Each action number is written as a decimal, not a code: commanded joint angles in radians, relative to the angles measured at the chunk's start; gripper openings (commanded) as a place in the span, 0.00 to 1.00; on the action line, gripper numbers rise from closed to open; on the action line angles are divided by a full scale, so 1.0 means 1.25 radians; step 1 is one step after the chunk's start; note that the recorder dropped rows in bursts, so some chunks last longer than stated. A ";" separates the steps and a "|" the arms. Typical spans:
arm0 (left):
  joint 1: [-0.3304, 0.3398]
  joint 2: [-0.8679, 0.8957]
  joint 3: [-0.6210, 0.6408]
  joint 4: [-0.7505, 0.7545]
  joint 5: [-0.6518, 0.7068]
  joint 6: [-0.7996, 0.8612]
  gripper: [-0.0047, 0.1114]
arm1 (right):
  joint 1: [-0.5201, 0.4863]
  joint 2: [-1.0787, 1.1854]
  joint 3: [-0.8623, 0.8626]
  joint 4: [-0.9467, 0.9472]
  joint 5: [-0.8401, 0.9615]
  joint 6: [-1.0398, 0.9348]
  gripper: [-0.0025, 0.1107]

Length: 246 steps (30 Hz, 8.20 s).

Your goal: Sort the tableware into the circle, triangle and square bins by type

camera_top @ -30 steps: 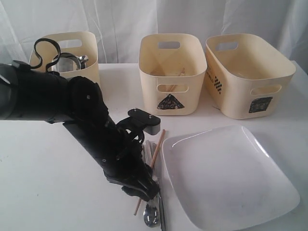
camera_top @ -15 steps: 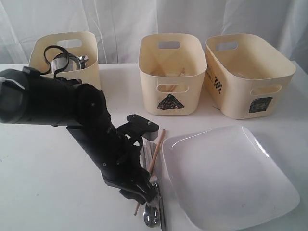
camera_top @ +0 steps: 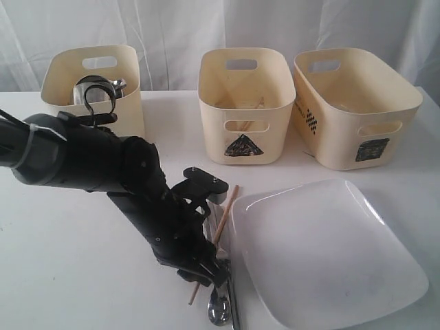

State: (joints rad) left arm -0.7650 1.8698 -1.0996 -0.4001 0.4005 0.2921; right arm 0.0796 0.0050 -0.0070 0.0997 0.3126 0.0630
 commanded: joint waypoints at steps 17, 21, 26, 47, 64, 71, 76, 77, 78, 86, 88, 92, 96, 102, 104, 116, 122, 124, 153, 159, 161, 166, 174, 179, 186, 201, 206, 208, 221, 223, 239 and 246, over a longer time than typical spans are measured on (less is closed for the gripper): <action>-0.003 0.003 0.002 0.000 0.003 -0.001 0.04 | 0.001 -0.004 0.006 0.002 -0.011 0.001 0.02; 0.005 -0.030 0.002 0.022 -0.006 -0.003 0.04 | 0.001 -0.004 0.006 0.002 -0.011 0.001 0.02; 0.056 -0.061 0.002 0.049 -0.019 -0.061 0.04 | 0.001 -0.004 0.006 0.002 -0.011 0.001 0.02; 0.060 -0.135 -0.257 0.052 -0.064 0.001 0.04 | 0.001 -0.004 0.006 0.002 -0.011 0.001 0.02; 0.068 0.246 -0.588 0.145 -0.409 0.051 0.06 | 0.001 -0.004 0.006 0.002 -0.011 0.003 0.02; 0.068 0.274 -0.594 0.142 -0.425 0.028 0.43 | 0.001 -0.004 0.006 0.002 -0.011 0.003 0.02; 0.068 0.244 -0.594 0.142 -0.362 -0.067 0.44 | 0.001 -0.004 0.006 0.002 -0.011 0.003 0.02; 0.068 0.239 -0.594 0.142 -0.337 -0.067 0.44 | 0.001 -0.004 0.006 0.002 -0.011 0.003 0.02; 0.068 0.230 -0.594 0.142 -0.303 -0.067 0.44 | 0.001 -0.004 0.006 0.002 -0.011 0.003 0.02; 0.068 0.136 -0.560 0.150 0.087 -0.098 0.43 | 0.001 -0.004 0.006 0.002 -0.011 0.003 0.02; 0.068 0.107 -0.506 0.181 0.150 -0.133 0.42 | 0.001 -0.004 0.006 0.002 -0.011 0.003 0.02; 0.068 0.049 -0.393 0.253 0.142 -0.194 0.42 | 0.001 -0.004 0.006 0.002 -0.011 0.003 0.02; 0.068 0.031 -0.368 0.328 0.032 -0.234 0.42 | 0.001 -0.004 0.006 0.002 -0.011 0.003 0.02; 0.085 0.031 -0.378 0.344 -0.007 -0.244 0.42 | 0.001 -0.004 0.006 0.002 -0.011 0.003 0.02; 0.092 0.032 -0.378 0.345 -0.021 -0.244 0.42 | 0.001 -0.004 0.006 0.002 -0.011 0.003 0.02; 0.099 0.030 -0.420 0.347 -0.132 -0.244 0.42 | 0.001 -0.004 0.006 0.002 -0.011 0.003 0.02; 0.098 -0.045 -0.443 0.345 -0.031 -0.244 0.40 | 0.001 -0.004 0.006 0.002 -0.011 0.003 0.02; 0.098 -0.077 -0.442 0.345 0.034 -0.244 0.38 | 0.001 -0.004 0.006 0.002 -0.011 0.003 0.02; 0.020 -0.146 -0.058 0.315 -0.262 -0.322 0.04 | 0.001 -0.004 0.006 0.002 -0.011 0.003 0.02; 0.020 -0.129 -0.058 0.315 -0.279 -0.318 0.04 | 0.001 -0.004 0.006 0.002 -0.011 0.003 0.02; 0.020 -0.119 -0.058 0.313 -0.278 -0.323 0.04 | 0.001 -0.004 0.006 0.002 -0.011 0.003 0.02; 0.020 -0.109 -0.058 0.309 -0.320 -0.327 0.04 | 0.001 -0.004 0.006 0.002 -0.011 0.003 0.02; 0.020 -0.107 -0.058 0.309 -0.385 -0.327 0.04 | 0.001 -0.004 0.006 0.002 -0.011 0.003 0.02; 0.020 -0.087 -0.067 0.309 -0.403 -0.327 0.04 | 0.001 -0.004 0.006 0.002 -0.011 0.003 0.02; 0.020 -0.063 -0.100 0.309 -0.351 -0.314 0.04 | 0.001 -0.004 0.006 0.002 -0.011 0.003 0.02; 0.034 -0.221 -0.073 0.272 0.005 -0.271 0.04 | 0.001 -0.004 0.006 0.002 -0.011 0.003 0.02; 0.034 -0.162 -0.053 0.242 -0.035 -0.333 0.19 | 0.001 -0.004 0.006 0.002 -0.011 0.003 0.02; 0.034 -0.140 -0.053 0.204 -0.065 -0.333 0.29 | 0.001 -0.004 0.006 0.002 -0.011 0.003 0.02; 0.034 -0.028 -0.055 0.108 -0.110 -0.344 0.49 | 0.001 -0.004 0.006 0.002 -0.011 0.003 0.02; 0.034 -0.022 -0.061 0.108 -0.102 -0.344 0.49 | 0.001 -0.004 0.006 0.002 -0.011 0.003 0.02; 0.034 0.077 -0.141 0.108 -0.034 -0.344 0.49 | 0.001 -0.004 0.006 0.002 -0.011 0.003 0.02; 0.034 0.094 -0.151 0.118 0.015 -0.350 0.49 | 0.001 -0.004 0.006 0.002 -0.011 0.000 0.02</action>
State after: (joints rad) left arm -0.7215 1.9777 -1.2880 -0.2548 0.3604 -0.1367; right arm 0.0796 0.0050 -0.0070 0.0997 0.3126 0.0669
